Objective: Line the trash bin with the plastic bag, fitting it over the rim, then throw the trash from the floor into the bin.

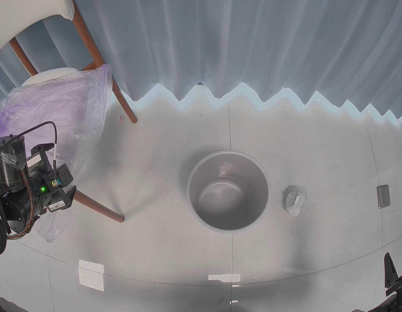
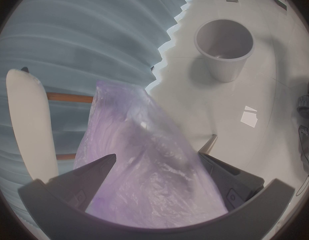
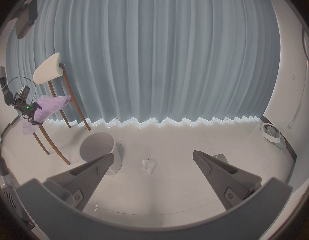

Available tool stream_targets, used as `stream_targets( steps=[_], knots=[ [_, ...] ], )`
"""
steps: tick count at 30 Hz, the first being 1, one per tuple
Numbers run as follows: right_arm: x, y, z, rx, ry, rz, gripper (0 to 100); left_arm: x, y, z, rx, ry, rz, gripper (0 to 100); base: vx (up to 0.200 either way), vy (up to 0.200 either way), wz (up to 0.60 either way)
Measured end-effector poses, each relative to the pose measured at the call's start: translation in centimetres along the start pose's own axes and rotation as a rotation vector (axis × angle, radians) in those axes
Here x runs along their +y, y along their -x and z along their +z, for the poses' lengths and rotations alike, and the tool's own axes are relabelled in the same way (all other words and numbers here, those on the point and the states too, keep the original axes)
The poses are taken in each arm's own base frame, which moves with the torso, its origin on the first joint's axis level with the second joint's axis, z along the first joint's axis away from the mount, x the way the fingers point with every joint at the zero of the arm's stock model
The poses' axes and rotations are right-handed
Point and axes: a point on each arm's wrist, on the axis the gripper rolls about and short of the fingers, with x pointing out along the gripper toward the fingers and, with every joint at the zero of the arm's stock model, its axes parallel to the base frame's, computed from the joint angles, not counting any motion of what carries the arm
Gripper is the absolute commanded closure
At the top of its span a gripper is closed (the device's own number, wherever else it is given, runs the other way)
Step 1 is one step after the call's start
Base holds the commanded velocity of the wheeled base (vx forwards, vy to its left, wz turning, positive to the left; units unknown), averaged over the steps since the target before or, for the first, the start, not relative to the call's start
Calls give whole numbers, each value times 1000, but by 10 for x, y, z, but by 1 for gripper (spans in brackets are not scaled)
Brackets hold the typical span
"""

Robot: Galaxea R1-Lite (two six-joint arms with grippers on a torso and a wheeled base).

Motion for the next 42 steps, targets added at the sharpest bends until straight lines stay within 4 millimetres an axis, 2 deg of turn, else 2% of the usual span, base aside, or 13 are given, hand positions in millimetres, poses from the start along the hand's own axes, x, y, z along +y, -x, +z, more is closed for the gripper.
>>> stream_targets(
  steps=[6, 11, 18, 30, 35, 42],
  knots=[
    [0, 0, 0, -1, 0, 0, 0, 1, -1, -6, 15, 10, 9, 100, 0, 0, 0],
    [0, 0, 0, -1, 0, 0, 0, 5, -1, -2, -65, 42, 15, 100, 0, 0, 0],
    [0, 0, 0, -1, 0, 0, 0, 10, 1, 3, -127, 237, 9, 100, 0, 0, 0],
    [0, 0, 0, -1, -1, 0, 0, 35, 13, 18, -259, 868, -77, 100, 0, 0, 0],
    [0, 0, 0, -1, -1, 0, 0, 53, 21, 27, -428, 1085, -215, 100, 0, 0, 0],
    [0, 0, 0, -1, -2, 0, 0, 75, 40, 32, -575, 1403, -390, 100, 0, 0, 0]
  ],
)
